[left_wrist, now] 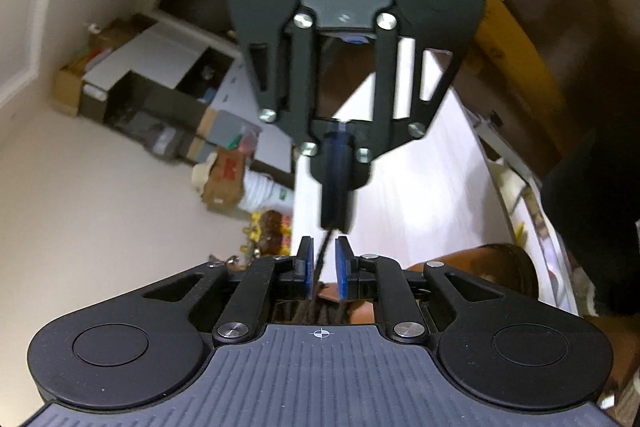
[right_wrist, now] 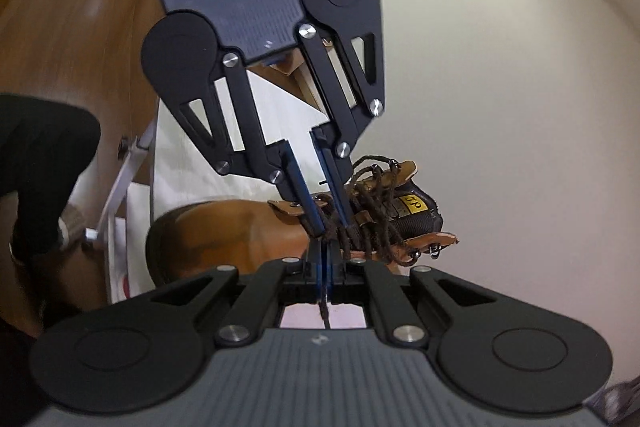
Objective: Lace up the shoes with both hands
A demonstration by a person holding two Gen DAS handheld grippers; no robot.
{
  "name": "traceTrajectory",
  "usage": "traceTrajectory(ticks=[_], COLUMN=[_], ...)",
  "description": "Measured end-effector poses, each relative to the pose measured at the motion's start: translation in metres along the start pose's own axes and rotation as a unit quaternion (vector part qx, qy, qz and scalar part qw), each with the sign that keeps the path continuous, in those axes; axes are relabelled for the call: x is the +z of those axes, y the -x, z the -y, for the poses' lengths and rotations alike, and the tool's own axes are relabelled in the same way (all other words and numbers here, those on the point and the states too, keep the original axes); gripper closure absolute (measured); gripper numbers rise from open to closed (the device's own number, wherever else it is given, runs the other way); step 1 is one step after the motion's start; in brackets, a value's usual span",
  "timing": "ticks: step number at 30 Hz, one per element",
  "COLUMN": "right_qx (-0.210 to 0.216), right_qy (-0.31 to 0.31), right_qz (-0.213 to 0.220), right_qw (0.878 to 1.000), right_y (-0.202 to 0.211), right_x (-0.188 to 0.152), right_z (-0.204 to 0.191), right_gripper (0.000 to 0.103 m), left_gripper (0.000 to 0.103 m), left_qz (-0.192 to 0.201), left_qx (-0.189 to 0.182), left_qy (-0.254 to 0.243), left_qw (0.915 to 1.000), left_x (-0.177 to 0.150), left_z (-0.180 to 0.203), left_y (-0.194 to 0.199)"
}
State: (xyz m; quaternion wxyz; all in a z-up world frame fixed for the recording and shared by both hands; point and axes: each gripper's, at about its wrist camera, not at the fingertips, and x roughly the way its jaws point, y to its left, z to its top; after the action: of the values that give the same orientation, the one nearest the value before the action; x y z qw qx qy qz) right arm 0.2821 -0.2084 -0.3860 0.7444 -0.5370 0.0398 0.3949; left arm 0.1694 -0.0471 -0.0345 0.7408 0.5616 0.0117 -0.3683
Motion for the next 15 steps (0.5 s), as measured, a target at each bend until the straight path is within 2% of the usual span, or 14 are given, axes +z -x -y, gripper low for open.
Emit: traceTrajectory(ticks=[3, 5, 7, 8, 9, 10, 11, 13, 15], right_qx=[-0.012, -0.031, -0.033, -0.027, 0.005, 0.059, 0.087, 0.116, 0.155], right_qy=[-0.011, -0.034, -0.077, -0.11, -0.167, -0.225, -0.247, -0.274, -0.325], right_qz=[0.008, -0.001, -0.021, -0.034, -0.05, -0.063, -0.065, -0.066, -0.049], right_qw=[1.0, 0.999, 0.996, 0.993, 0.985, 0.97, 0.963, 0.952, 0.932], right_y=[0.002, 0.002, -0.001, -0.003, -0.008, -0.014, -0.017, -0.021, -0.028], right_x=[-0.002, -0.007, -0.014, -0.019, -0.031, -0.044, -0.052, -0.063, -0.075], right_z=[0.0, -0.002, 0.0, 0.001, 0.003, 0.003, 0.002, -0.001, -0.002], right_gripper=[0.1, 0.094, 0.087, 0.087, 0.087, 0.088, 0.088, 0.088, 0.089], left_gripper=[0.1, 0.101, 0.1, 0.1, 0.1, 0.1, 0.1, 0.1, 0.1], left_qz=[0.0, -0.005, -0.013, -0.018, -0.023, -0.028, -0.033, -0.049, -0.06], left_qx=[-0.003, 0.015, 0.038, 0.047, 0.055, 0.063, 0.069, 0.09, 0.107], left_qy=[0.054, 0.094, 0.133, 0.149, 0.161, 0.171, 0.176, 0.199, 0.224], left_qw=[0.9985, 0.9954, 0.9904, 0.9876, 0.9852, 0.9828, 0.9814, 0.9746, 0.9669], left_x=[-0.005, -0.009, -0.017, -0.02, -0.023, -0.026, -0.027, -0.031, -0.032], left_z=[-0.007, -0.013, -0.021, -0.025, -0.028, -0.031, -0.034, -0.041, -0.047], left_y=[-0.003, -0.002, 0.003, 0.007, 0.011, 0.015, 0.018, 0.025, 0.032])
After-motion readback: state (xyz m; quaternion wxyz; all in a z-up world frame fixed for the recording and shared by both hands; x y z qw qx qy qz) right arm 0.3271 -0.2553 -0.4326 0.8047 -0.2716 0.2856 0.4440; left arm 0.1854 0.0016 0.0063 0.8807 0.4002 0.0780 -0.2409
